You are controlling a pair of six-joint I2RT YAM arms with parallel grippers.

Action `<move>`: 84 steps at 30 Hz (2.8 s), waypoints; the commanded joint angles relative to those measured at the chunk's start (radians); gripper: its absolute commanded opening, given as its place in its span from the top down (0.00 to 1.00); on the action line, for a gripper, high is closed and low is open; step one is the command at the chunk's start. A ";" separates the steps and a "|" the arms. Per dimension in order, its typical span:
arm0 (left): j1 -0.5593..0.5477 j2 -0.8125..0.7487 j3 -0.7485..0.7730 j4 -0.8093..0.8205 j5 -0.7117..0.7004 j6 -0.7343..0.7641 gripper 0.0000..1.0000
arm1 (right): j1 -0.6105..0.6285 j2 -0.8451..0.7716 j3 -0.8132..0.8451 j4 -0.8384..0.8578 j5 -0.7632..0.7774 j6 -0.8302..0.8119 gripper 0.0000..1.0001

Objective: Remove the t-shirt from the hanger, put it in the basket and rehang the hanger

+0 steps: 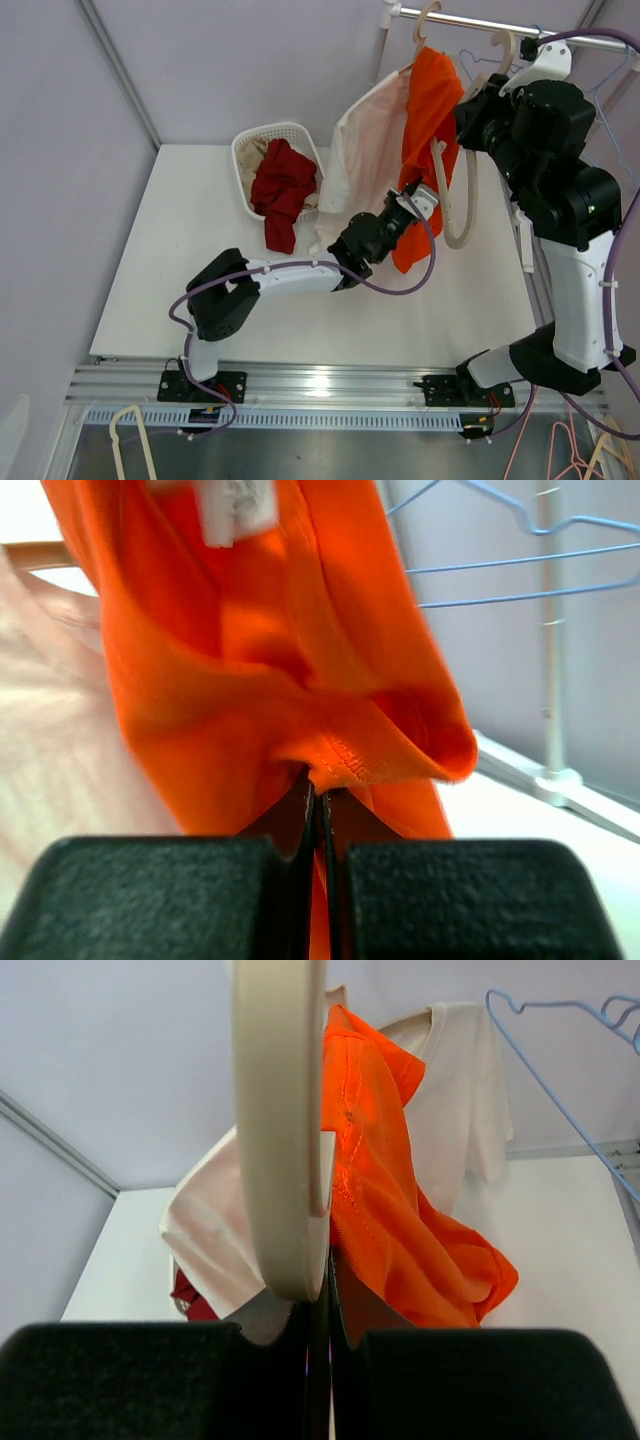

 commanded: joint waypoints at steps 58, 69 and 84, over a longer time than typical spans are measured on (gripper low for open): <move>0.485 -0.352 1.025 -1.280 0.485 -0.545 0.96 | -0.193 0.121 -0.013 0.273 0.025 -0.201 1.00; 0.776 -0.249 1.060 -0.918 0.534 -0.735 0.99 | -0.277 0.241 0.025 0.431 -0.041 -0.212 1.00; 0.805 -0.128 1.134 -0.740 0.552 -0.726 0.99 | -0.365 0.423 0.109 0.586 -0.024 -0.218 1.00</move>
